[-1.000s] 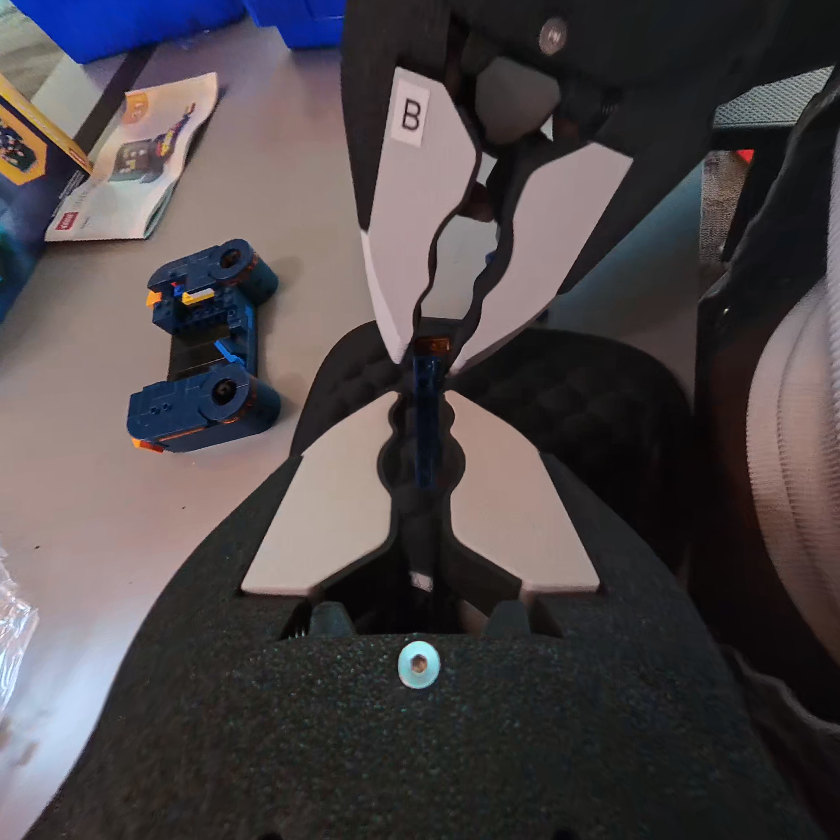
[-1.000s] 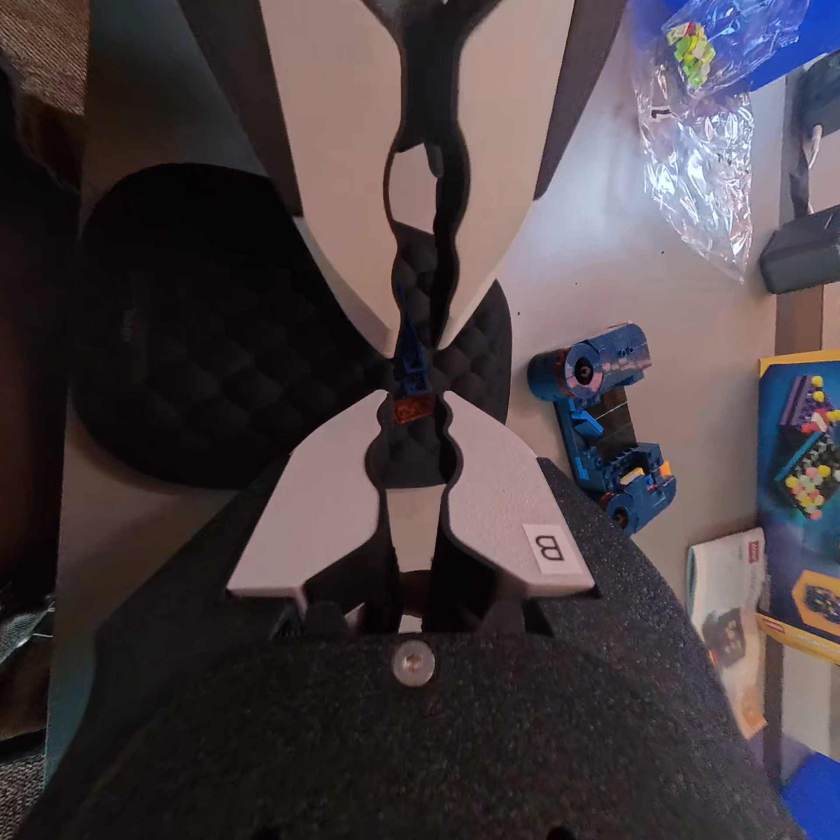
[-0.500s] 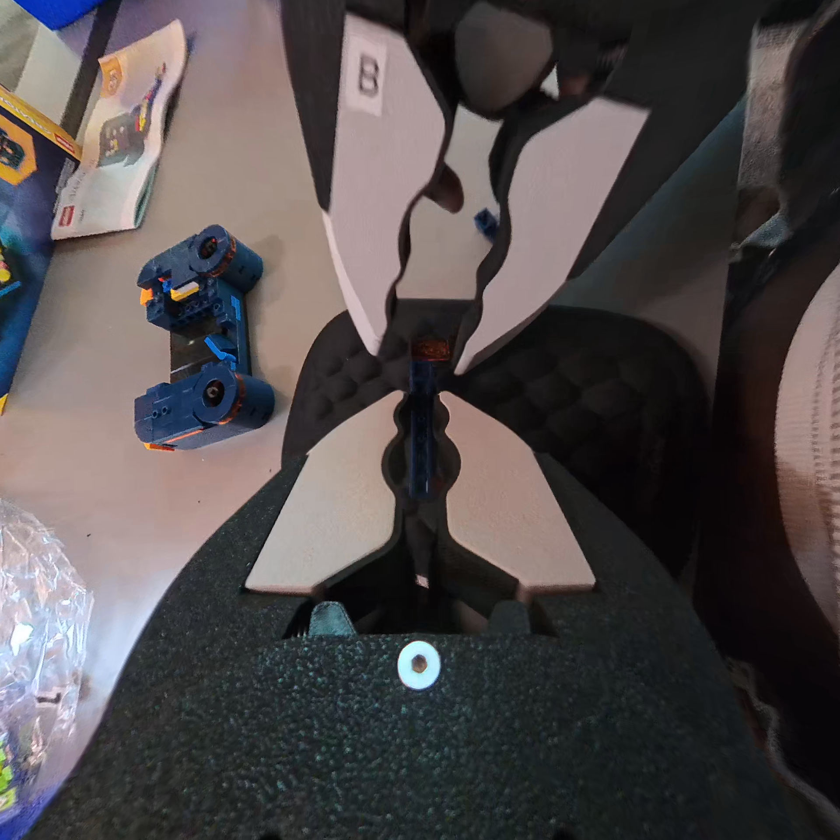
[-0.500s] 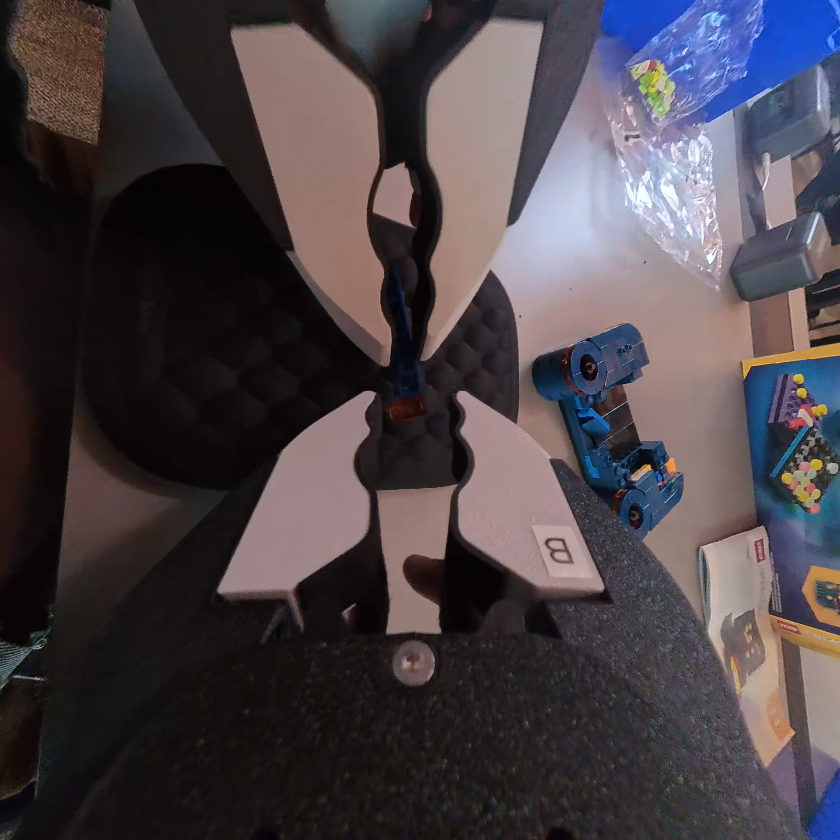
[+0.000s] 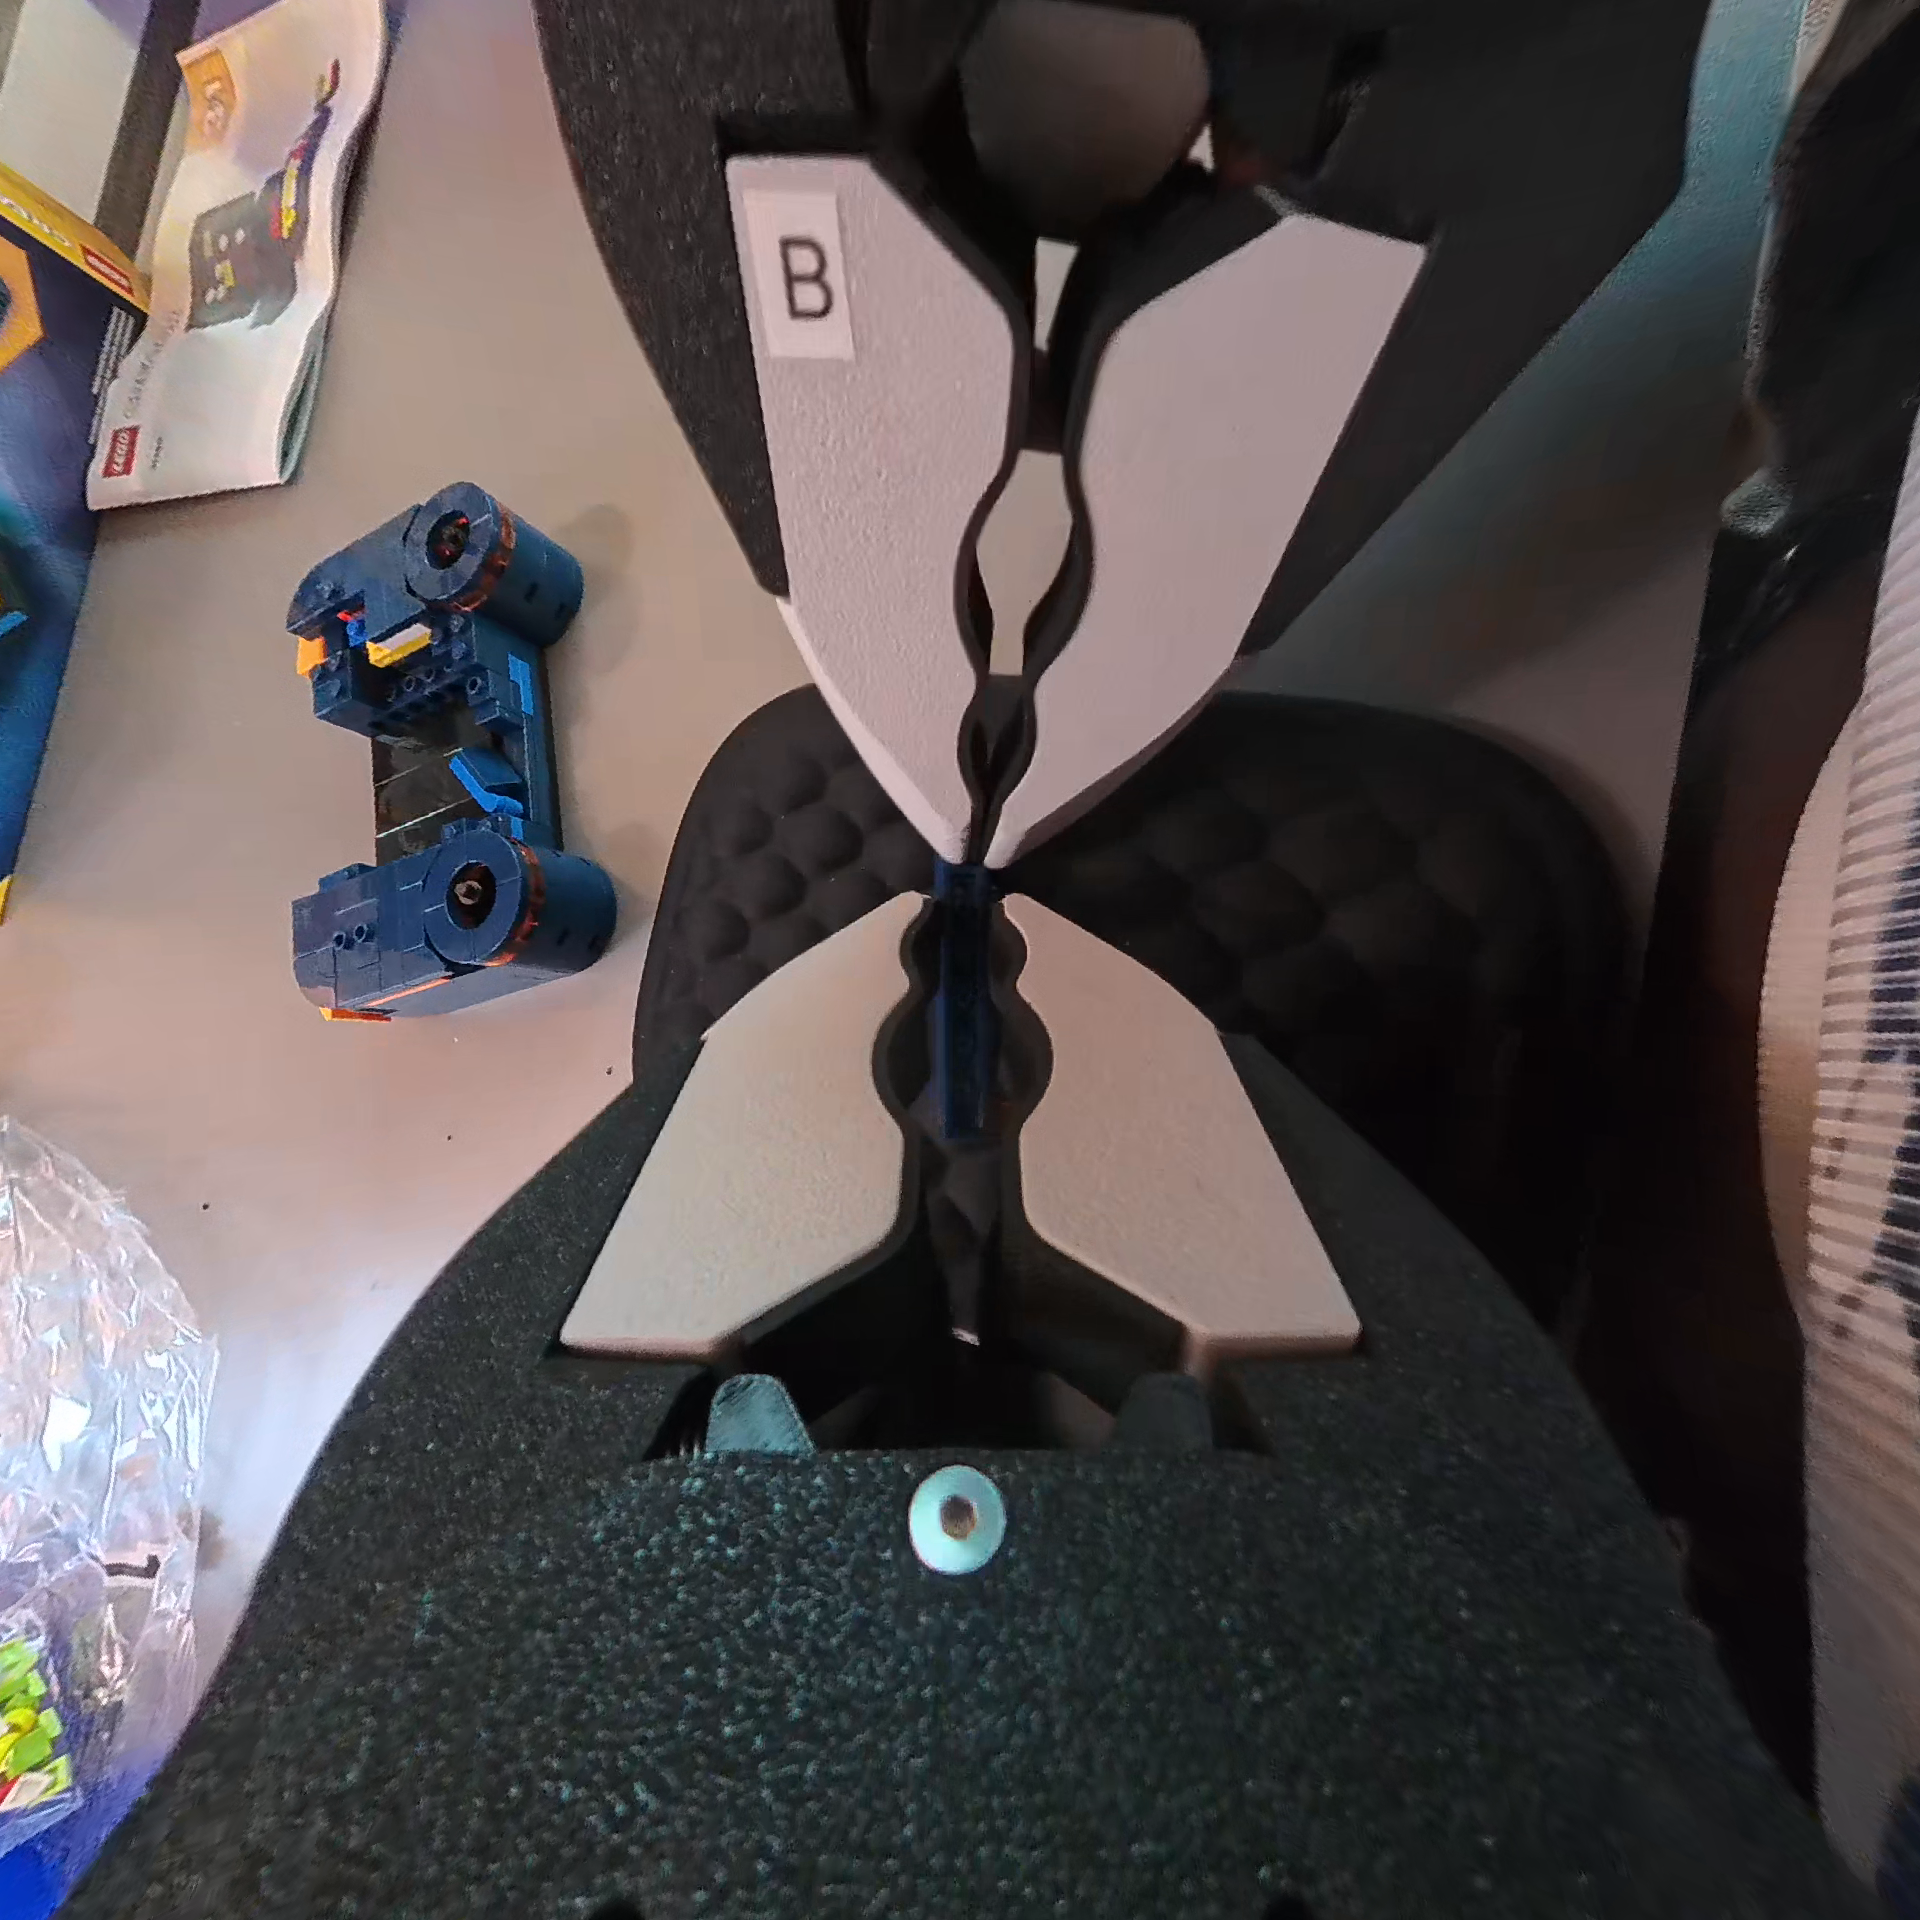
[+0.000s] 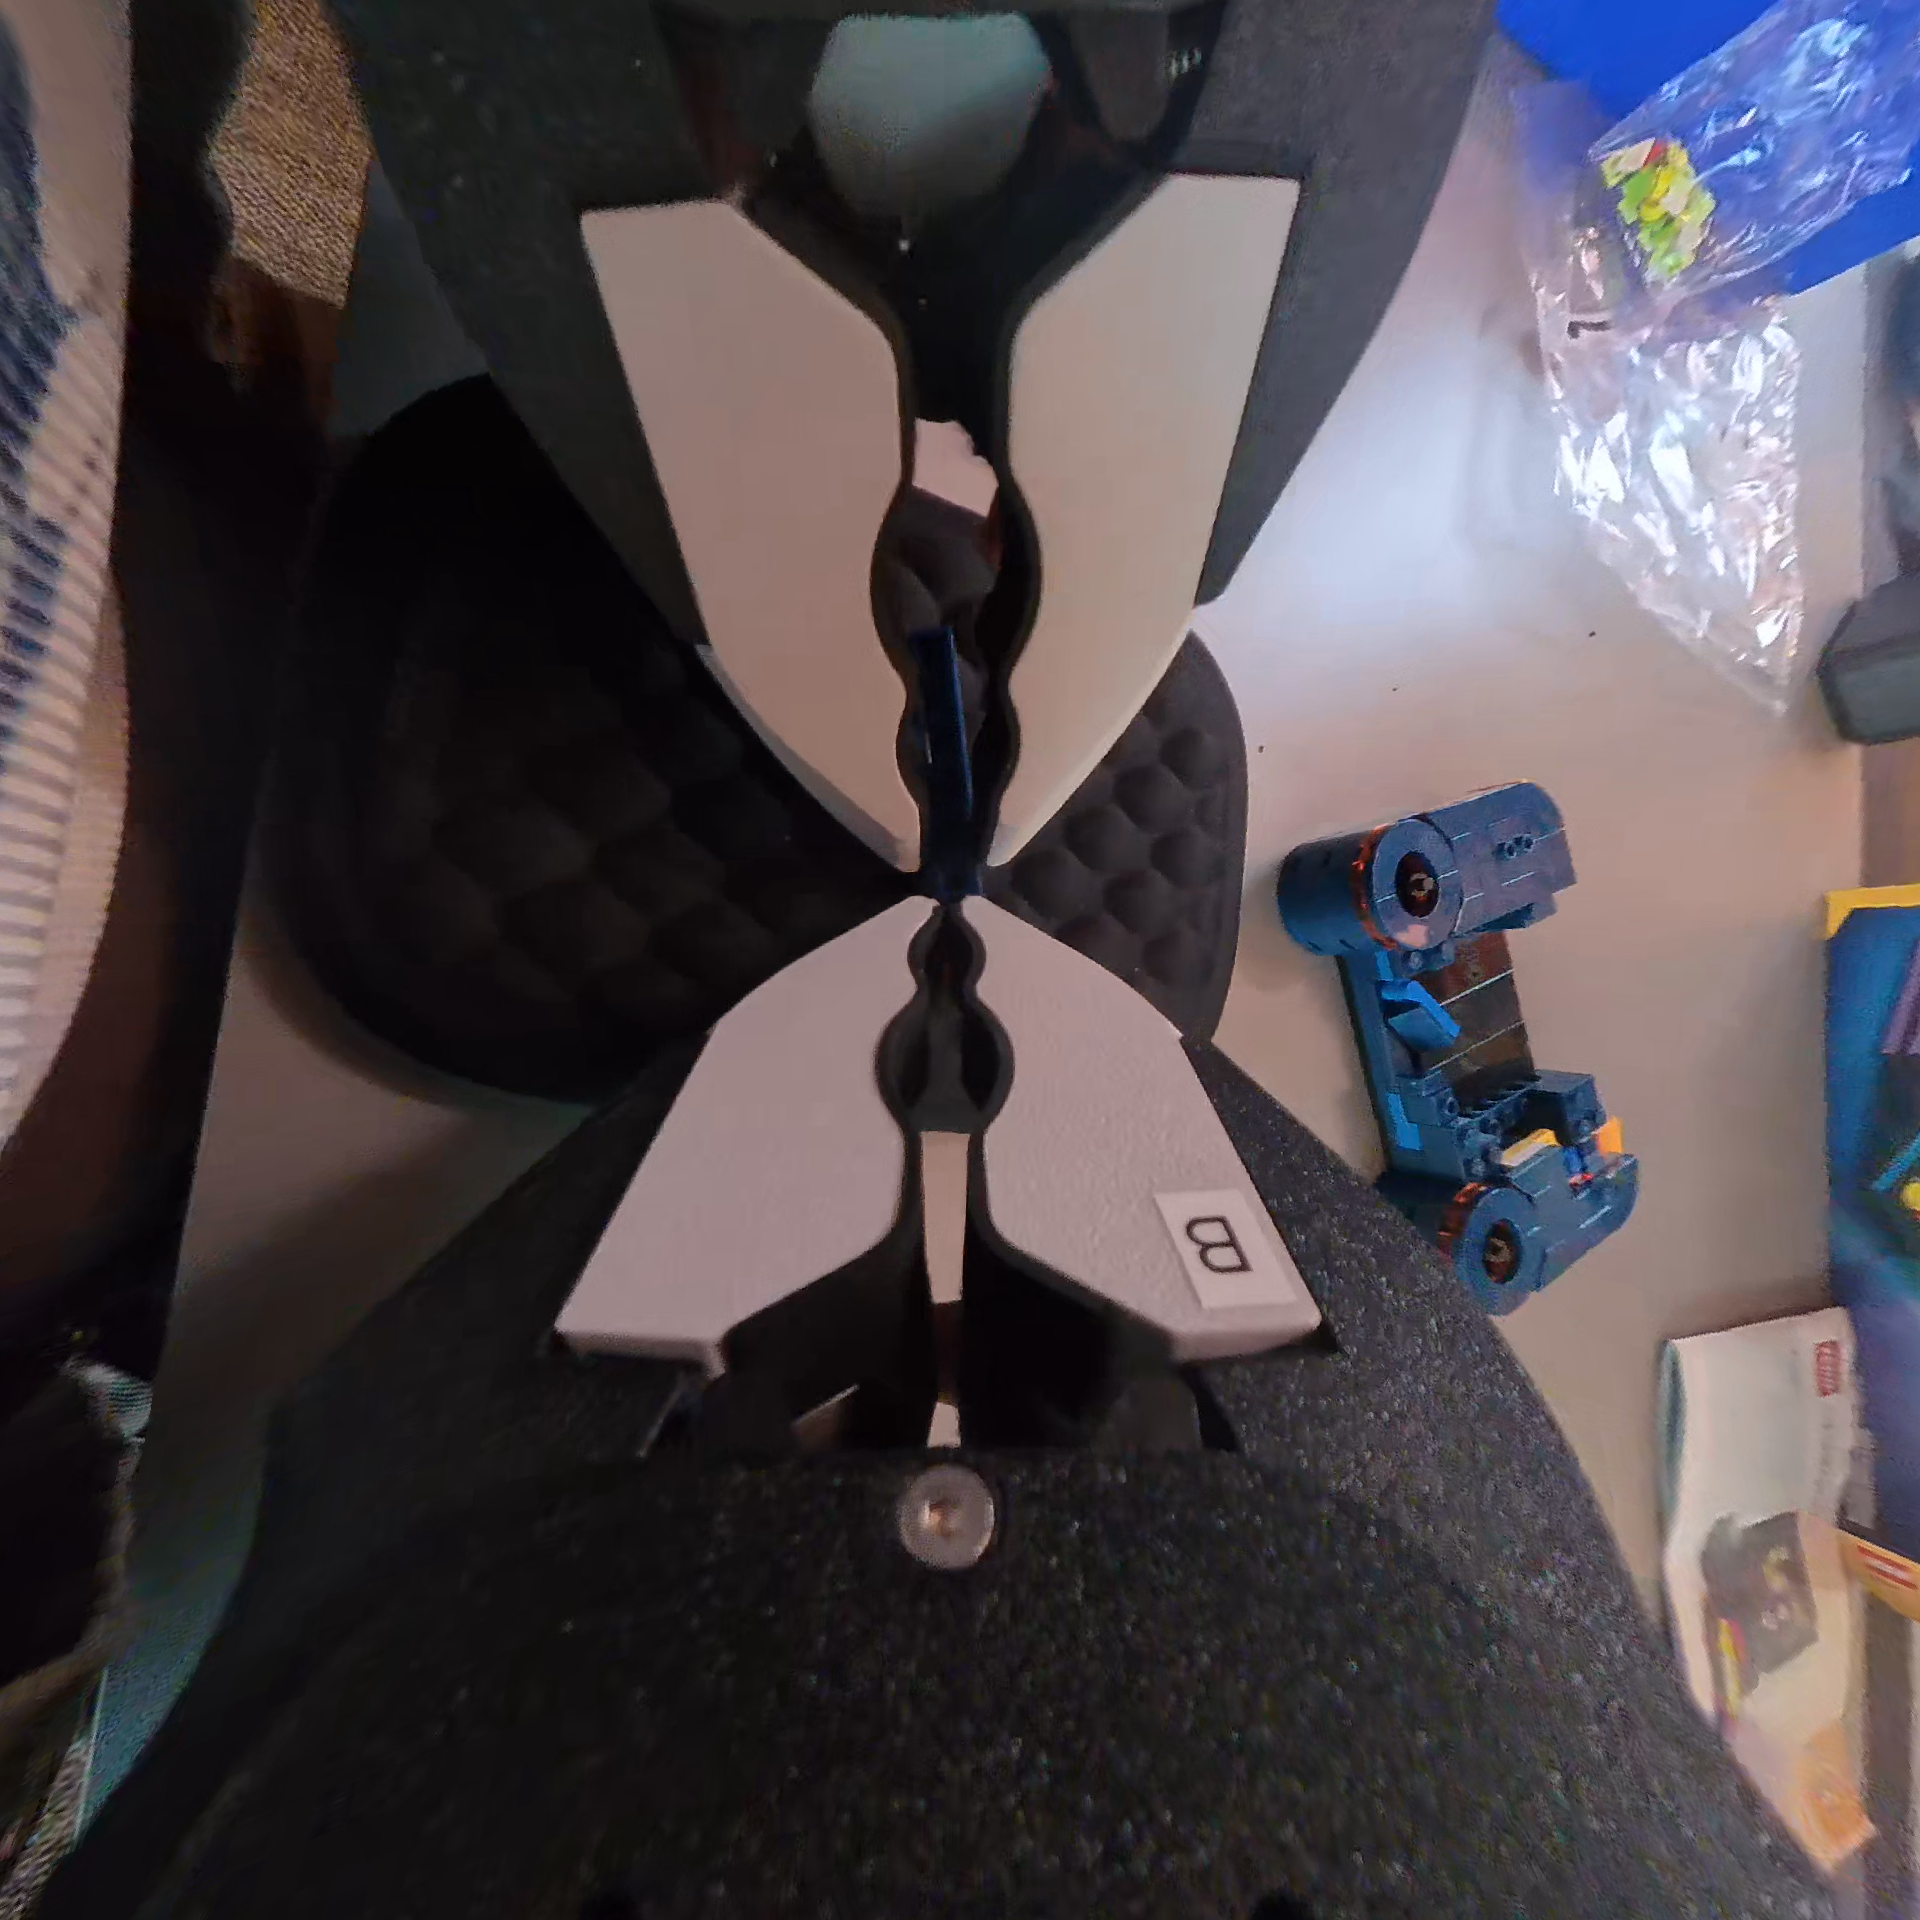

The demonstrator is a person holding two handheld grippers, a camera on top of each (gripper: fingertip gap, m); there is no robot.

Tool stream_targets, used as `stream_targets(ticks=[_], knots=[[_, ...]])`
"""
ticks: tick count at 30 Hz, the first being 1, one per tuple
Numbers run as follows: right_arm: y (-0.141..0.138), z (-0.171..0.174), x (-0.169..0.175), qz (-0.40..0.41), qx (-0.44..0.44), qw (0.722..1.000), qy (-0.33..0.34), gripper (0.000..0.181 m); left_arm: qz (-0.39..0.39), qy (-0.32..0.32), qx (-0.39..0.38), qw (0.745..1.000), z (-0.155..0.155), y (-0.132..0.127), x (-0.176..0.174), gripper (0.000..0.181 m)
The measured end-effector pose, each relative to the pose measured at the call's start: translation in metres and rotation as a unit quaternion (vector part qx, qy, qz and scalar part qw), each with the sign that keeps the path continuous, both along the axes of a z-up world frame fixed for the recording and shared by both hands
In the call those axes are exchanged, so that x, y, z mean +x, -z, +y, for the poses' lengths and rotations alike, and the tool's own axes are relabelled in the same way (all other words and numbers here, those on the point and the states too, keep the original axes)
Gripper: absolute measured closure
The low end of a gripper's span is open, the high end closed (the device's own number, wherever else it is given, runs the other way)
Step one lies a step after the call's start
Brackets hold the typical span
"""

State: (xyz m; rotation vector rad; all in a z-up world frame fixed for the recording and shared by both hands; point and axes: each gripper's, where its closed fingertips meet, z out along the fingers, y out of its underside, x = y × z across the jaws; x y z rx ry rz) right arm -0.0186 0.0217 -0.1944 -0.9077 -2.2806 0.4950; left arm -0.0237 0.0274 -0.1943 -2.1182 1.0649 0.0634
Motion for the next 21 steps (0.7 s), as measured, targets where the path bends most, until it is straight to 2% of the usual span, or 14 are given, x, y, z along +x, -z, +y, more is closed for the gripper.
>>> stream_targets(ticks=[4,9,13,21], knots=[[0.004,0.001,-0.001,-0.034,-0.018,0.999,0.008,0.181,-0.007,0.001,-0.010,1.000,0.000,0.003,-0.001,0.173],[0.010,0.002,-0.002,-0.090,-0.106,0.990,0.034,0.181,-0.010,0.019,-0.020,1.000,-0.001,0.008,-0.002,0.173],[0.012,0.002,-0.002,-0.124,-0.170,0.976,0.051,0.181,-0.039,0.034,-0.014,0.999,-0.001,0.008,-0.002,0.173],[0.014,0.000,-0.004,-0.194,-0.219,0.954,0.069,0.181,-0.109,0.022,-0.009,0.994,-0.003,0.006,-0.004,0.174]])
